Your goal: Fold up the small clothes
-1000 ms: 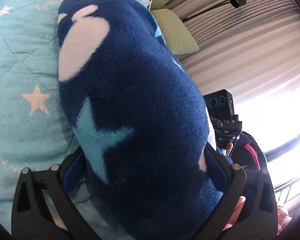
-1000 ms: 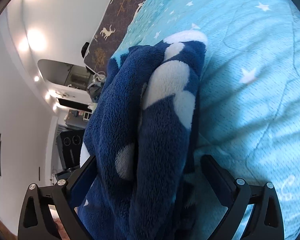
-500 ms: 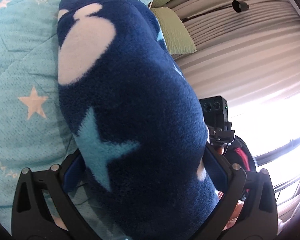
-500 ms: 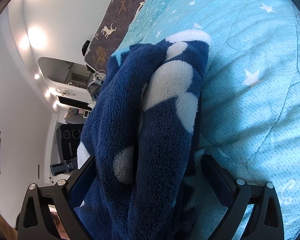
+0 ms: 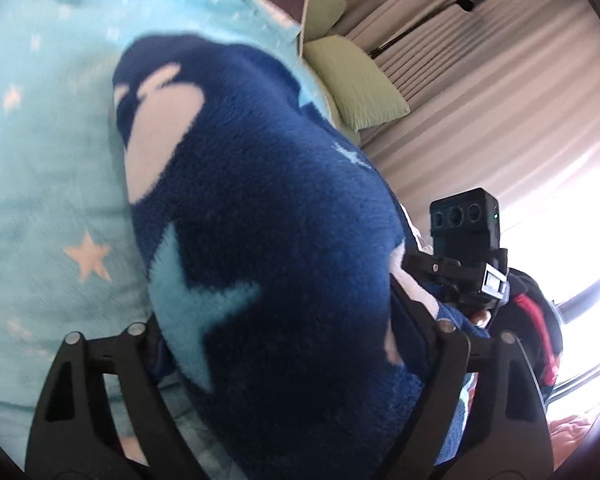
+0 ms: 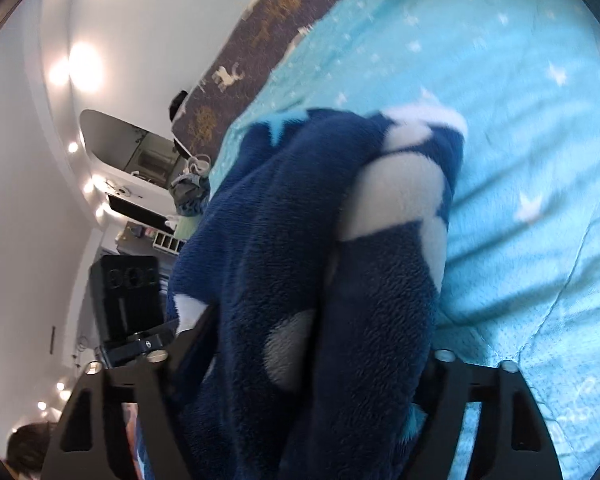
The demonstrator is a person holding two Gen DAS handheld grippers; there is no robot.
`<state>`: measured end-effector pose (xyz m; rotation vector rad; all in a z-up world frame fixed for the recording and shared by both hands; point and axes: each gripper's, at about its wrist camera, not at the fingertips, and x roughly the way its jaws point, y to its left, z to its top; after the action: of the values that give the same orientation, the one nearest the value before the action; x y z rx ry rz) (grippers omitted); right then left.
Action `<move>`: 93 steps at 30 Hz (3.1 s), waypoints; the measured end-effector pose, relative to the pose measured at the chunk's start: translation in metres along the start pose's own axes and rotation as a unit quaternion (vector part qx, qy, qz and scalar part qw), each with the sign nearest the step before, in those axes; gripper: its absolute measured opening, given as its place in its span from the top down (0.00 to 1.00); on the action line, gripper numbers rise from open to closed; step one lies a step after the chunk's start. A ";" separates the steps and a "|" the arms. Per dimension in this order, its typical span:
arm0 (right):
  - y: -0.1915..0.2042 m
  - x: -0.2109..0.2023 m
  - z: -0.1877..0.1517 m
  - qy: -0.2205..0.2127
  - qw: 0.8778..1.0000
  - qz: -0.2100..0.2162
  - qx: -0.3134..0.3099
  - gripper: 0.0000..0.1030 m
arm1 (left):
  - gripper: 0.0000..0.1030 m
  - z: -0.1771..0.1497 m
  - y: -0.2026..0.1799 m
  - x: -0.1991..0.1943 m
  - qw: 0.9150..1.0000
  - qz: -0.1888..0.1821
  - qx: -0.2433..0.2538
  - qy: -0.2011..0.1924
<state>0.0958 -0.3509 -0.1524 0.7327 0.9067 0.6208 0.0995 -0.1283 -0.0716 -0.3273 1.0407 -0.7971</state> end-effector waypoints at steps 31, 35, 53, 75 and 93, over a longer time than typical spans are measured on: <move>0.017 -0.008 0.369 -0.153 0.985 -0.010 -0.076 0.31 | 0.16 0.355 0.003 0.079 0.966 0.110 0.175 -0.156; -0.046 0.038 0.391 -0.140 0.989 -0.031 -0.035 0.31 | 0.16 0.365 0.058 0.144 0.973 0.146 0.143 -0.107; -0.108 0.047 0.332 -0.152 0.973 -0.164 0.052 0.12 | 0.07 0.351 0.110 0.156 0.961 0.226 0.117 -0.109; 0.180 -0.070 0.071 -0.254 0.877 -0.358 -0.195 0.12 | 0.01 0.119 -0.087 -0.085 0.910 0.266 0.191 -0.255; 0.239 -0.081 -0.068 -0.290 0.861 -0.362 -0.207 0.07 | 0.01 -0.013 -0.134 -0.118 0.879 0.318 0.247 -0.256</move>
<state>-0.0415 -0.2466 0.0441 0.1220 0.3974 -0.0998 -0.0005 -0.1326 0.0766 0.2384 0.3658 -0.3168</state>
